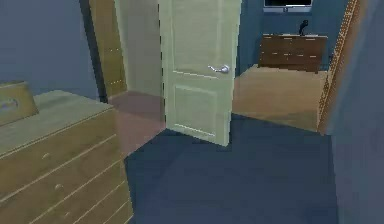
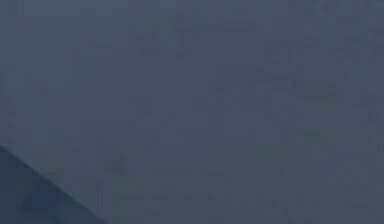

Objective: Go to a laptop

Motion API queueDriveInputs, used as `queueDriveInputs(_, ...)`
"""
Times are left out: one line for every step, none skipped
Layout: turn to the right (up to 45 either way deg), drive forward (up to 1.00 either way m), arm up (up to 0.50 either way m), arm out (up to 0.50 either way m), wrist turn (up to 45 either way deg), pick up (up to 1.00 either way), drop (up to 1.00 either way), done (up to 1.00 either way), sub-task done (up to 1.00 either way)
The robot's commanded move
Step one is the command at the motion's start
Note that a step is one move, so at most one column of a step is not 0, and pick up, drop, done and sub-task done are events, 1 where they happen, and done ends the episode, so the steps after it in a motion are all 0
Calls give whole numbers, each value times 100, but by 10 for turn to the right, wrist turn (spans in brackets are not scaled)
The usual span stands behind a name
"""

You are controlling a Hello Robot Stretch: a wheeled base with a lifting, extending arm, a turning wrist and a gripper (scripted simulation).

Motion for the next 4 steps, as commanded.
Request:
queueDriveInputs(-450,0,0,0,0,0,0,0,0)
queueDriveInputs(-120,0,0,0,0,0,0,0,0)
queueDriveInputs(0,20,0,0,0,0,0,0,0)
queueDriveInputs(450,0,0,0,0,0,0,0,0)
